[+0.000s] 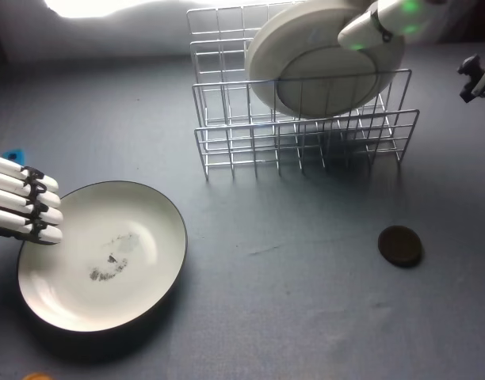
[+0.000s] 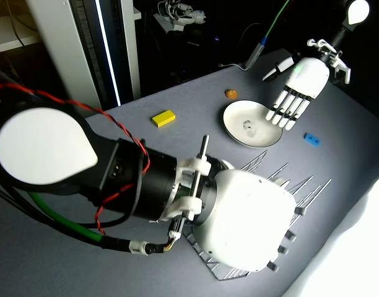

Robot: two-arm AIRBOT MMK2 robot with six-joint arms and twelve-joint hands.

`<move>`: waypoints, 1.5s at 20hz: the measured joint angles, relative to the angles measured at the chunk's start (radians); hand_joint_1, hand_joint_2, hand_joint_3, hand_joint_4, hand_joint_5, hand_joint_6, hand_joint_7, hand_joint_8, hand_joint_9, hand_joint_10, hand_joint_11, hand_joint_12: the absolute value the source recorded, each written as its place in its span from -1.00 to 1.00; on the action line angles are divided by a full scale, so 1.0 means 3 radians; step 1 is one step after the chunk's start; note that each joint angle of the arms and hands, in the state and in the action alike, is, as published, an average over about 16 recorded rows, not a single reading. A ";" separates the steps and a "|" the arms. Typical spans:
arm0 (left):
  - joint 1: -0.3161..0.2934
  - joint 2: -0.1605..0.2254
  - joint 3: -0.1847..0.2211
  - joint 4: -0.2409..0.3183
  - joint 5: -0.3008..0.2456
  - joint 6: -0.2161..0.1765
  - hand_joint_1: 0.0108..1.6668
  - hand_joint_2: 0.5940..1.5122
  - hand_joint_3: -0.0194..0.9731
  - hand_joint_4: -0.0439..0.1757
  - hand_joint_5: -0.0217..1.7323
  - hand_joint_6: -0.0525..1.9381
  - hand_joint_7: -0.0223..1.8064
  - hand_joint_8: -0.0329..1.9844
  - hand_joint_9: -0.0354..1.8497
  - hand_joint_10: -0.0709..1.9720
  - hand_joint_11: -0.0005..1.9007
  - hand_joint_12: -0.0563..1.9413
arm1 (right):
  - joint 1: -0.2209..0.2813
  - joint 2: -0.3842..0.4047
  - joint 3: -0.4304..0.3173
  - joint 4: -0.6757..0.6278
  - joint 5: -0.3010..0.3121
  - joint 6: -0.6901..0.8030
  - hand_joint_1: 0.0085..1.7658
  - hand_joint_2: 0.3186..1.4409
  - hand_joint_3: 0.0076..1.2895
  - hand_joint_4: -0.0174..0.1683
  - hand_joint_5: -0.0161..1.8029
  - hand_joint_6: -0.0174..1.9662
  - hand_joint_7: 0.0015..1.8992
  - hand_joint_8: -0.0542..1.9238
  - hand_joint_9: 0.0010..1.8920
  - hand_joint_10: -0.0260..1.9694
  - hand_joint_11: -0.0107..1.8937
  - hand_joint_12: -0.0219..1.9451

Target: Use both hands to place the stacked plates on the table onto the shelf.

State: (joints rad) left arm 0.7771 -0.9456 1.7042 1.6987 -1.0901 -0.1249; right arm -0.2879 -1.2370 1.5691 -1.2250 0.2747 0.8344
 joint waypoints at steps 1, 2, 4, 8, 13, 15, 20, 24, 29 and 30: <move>0.0000 0.0000 0.0002 -0.0001 0.0001 0.0000 -0.99 0.09 -0.93 -0.60 -0.95 -0.93 -0.95 -0.98 -0.95 -0.92 -0.98 -0.95 | -0.0014 -0.0011 0.0017 0.0012 0.0001 -0.0012 0.38 0.38 -0.99 -0.89 0.00 -0.10 0.04 -0.05 0.02 -0.40 -0.29 0.34; 0.0000 0.0000 0.0003 -0.0001 0.0002 0.0000 -0.99 0.09 -0.93 -0.60 -0.95 -0.93 -0.95 -0.98 -0.95 -0.92 -0.98 -0.95 | -0.0028 -0.0022 0.0034 0.0025 0.0004 -0.0024 0.38 0.39 -0.99 -0.89 -0.02 -0.13 0.04 -0.13 0.03 -0.47 -0.29 0.32; 0.0001 0.0000 0.0007 -0.0002 0.0004 0.0001 -1.00 0.09 -0.93 -0.60 -0.95 -0.93 -0.95 -0.98 -0.95 -0.92 -0.98 -0.95 | -0.0054 -0.0042 0.0065 0.0050 0.0014 -0.0047 0.37 0.41 -0.99 -0.88 -0.04 -0.23 0.03 -0.29 0.04 -0.60 -0.30 0.29; 0.0002 0.0000 0.0011 -0.0004 0.0004 0.0001 -1.00 0.09 -0.93 -0.60 -0.95 -0.93 -0.96 -0.98 -0.95 -0.92 -0.98 -0.95 | -0.0084 -0.0064 0.0109 0.0099 0.0040 -0.0083 0.33 0.42 -0.99 -0.88 -0.10 -0.42 0.00 -0.56 0.03 -0.83 -0.36 0.24; 0.0016 0.0000 0.0011 -0.0010 -0.0001 0.0001 -1.00 0.09 -0.93 -0.60 -0.95 -0.93 -0.96 -0.98 -0.96 -0.93 -0.98 -0.95 | -0.0079 -0.0053 0.0123 0.0115 0.0068 -0.0081 0.27 0.40 -0.99 -0.88 -0.16 -0.68 -0.09 -0.82 -0.06 -0.94 -0.51 0.24; 0.0023 0.0000 0.0011 -0.0012 -0.0002 0.0001 -1.00 0.09 -0.93 -0.60 -0.95 -0.93 -0.96 -0.98 -0.96 -0.93 -0.98 -0.96 | -0.0061 -0.0039 0.0124 0.0114 0.0081 -0.0069 0.25 0.39 -0.99 -0.88 -0.18 -0.81 -0.12 -0.92 -0.10 -0.94 -0.58 0.24; 0.0051 0.0000 0.0011 -0.0025 -0.0005 0.0002 -1.00 0.09 -0.93 -0.60 -0.95 -0.93 -0.96 -0.98 -0.97 -0.94 -0.98 -0.96 | 0.0032 0.0025 0.0092 0.0098 0.0134 -0.0099 0.21 0.32 -0.99 -0.89 -0.19 -0.95 -0.16 -0.93 -0.16 -0.95 -0.68 0.23; 0.0085 0.0000 0.0010 -0.0041 -0.0005 0.0003 -1.00 0.09 -0.93 -0.60 -0.95 -0.93 -0.96 -0.98 -0.98 -0.95 -0.98 -0.96 | 0.0161 0.0132 -0.0062 0.0085 0.0183 -0.0324 0.19 0.29 -0.99 -0.89 -0.21 -0.96 -0.19 -0.93 -0.20 -0.96 -0.72 0.21; 0.0128 0.0000 0.0009 -0.0059 -0.0002 0.0004 -0.99 0.09 -0.93 -0.60 -0.95 -0.93 -0.96 -0.98 -0.98 -0.95 -0.98 -0.96 | 0.0332 0.0312 -0.0444 0.0198 0.0228 -0.0937 0.15 0.28 -0.99 -0.88 -0.25 -0.96 -0.23 -0.93 -0.23 -0.96 -0.74 0.19; 0.0138 0.0000 0.0008 -0.0063 0.0000 0.0004 -0.99 0.09 -0.93 -0.60 -0.95 -0.93 -0.96 -0.98 -0.98 -0.95 -0.98 -0.96 | 0.0362 0.0351 -0.0544 0.0250 0.0229 -0.1111 0.15 0.28 -0.99 -0.88 -0.27 -0.96 -0.24 -0.93 -0.24 -0.96 -0.75 0.19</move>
State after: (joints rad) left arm 0.8184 -0.9455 1.7067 1.6796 -1.0902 -0.1237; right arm -0.1792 -1.1317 1.4058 -1.1499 0.3432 0.5011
